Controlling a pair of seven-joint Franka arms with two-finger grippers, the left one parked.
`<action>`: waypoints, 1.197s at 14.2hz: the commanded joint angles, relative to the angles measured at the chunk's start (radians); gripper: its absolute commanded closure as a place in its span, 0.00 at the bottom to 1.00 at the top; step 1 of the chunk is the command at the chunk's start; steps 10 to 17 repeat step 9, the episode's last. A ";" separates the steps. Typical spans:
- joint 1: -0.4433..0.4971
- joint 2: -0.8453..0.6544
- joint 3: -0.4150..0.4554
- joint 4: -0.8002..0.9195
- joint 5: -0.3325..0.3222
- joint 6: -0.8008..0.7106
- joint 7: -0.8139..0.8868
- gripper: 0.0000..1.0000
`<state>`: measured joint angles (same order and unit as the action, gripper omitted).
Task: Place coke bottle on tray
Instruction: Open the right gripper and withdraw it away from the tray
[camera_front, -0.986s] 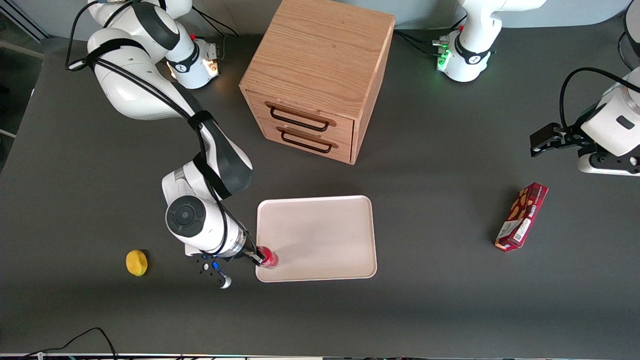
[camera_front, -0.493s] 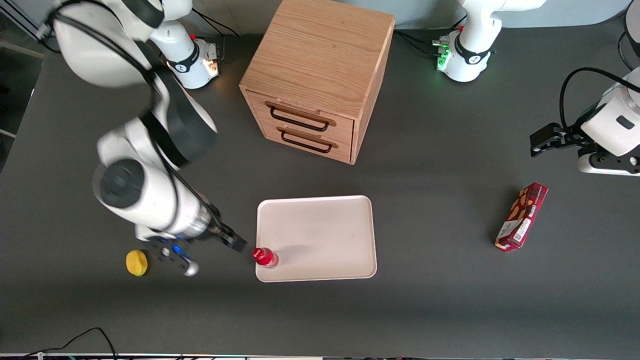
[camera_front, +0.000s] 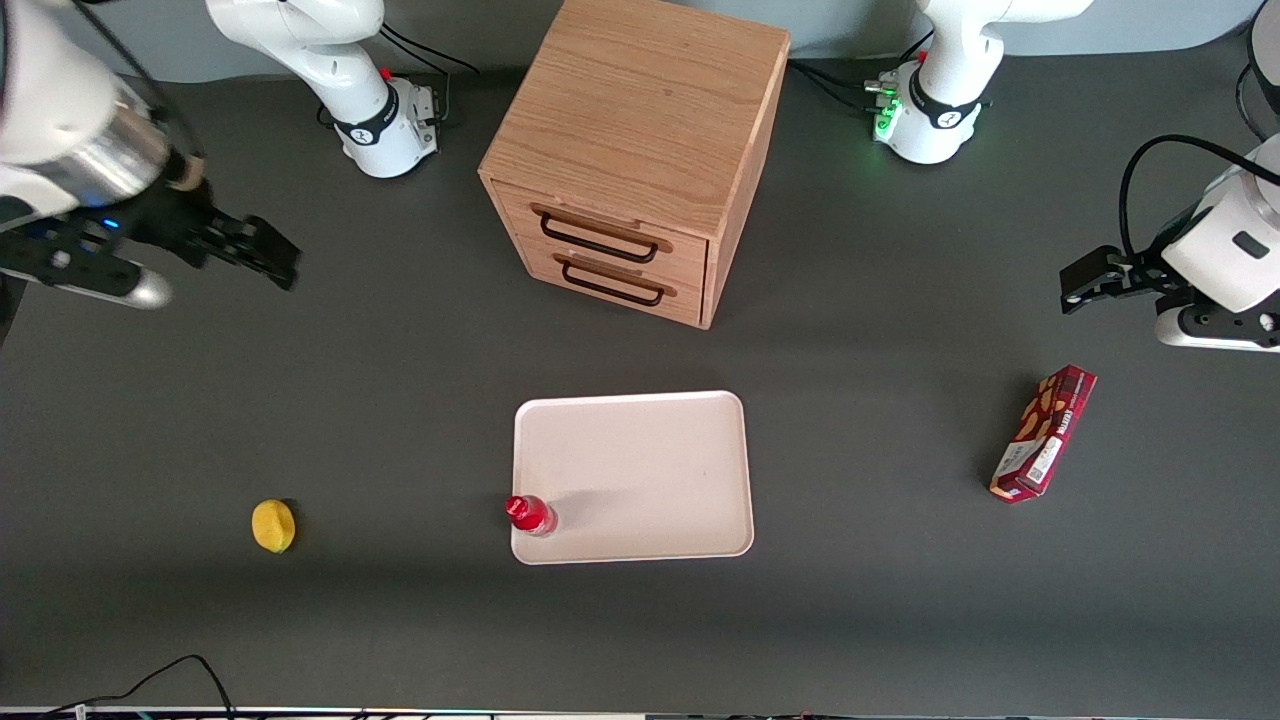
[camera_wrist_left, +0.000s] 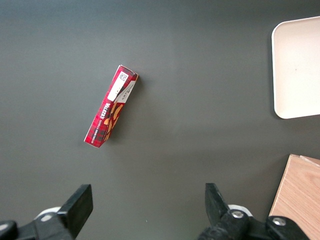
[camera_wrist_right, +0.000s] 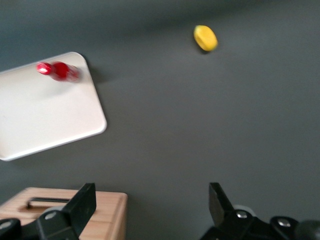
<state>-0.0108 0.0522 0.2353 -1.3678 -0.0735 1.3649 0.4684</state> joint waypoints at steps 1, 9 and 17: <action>-0.017 -0.219 -0.134 -0.355 0.053 0.124 -0.170 0.00; -0.011 -0.273 -0.157 -0.424 0.109 0.191 -0.160 0.00; -0.011 -0.273 -0.157 -0.424 0.109 0.191 -0.160 0.00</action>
